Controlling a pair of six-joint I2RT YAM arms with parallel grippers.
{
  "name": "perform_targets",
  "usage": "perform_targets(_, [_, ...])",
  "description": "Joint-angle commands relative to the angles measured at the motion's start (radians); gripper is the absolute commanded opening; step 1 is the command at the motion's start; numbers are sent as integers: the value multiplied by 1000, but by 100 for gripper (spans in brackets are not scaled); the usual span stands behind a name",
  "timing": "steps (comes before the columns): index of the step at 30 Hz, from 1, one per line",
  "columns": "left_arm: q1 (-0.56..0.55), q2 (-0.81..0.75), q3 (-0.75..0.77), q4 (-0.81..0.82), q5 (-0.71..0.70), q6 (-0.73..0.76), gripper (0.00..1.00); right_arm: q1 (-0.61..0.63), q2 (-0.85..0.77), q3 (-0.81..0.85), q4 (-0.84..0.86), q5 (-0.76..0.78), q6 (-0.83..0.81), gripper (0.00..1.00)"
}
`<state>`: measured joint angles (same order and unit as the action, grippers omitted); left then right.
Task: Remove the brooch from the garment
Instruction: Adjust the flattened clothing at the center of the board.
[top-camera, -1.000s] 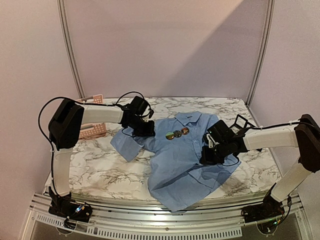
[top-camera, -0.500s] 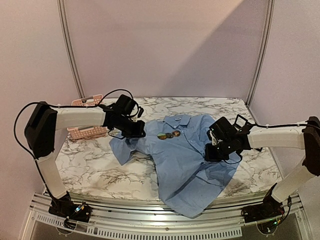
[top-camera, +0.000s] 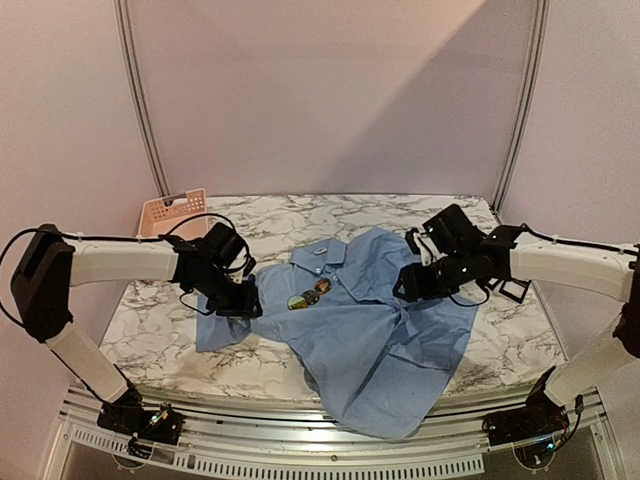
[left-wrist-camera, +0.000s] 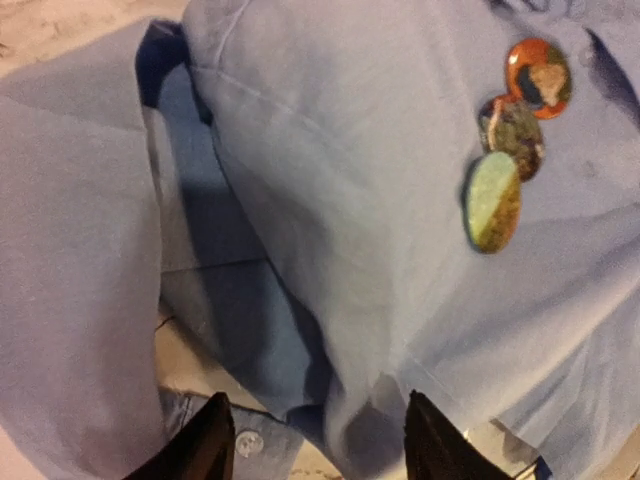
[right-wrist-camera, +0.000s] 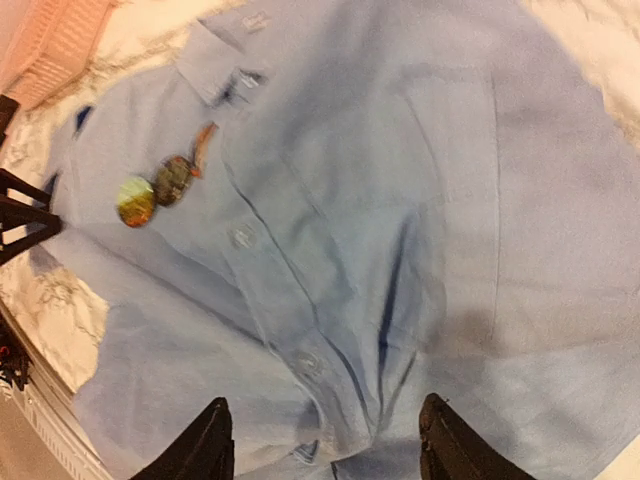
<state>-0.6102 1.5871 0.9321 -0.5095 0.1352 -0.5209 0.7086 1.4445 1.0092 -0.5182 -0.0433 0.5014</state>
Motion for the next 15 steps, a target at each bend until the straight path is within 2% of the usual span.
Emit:
perform_targets(1, [10,-109,59,-74,-2,17,73,2,-40,118,3,-48,-77,66])
perform_targets(2, [14,-112,87,-91,11,28,79,4,-29,139,4,-50,-78,68])
perform_targets(5, [31,-81,186,-150,69,70,87,4,32,189,20,-52,-81,75])
perform_targets(11, [52,112,478,-296,131,195,93,3,163,242,99,-56,-24,84])
perform_targets(15, [52,262,636,-334,117,237,97,3,242,258,158,-56,54,88])
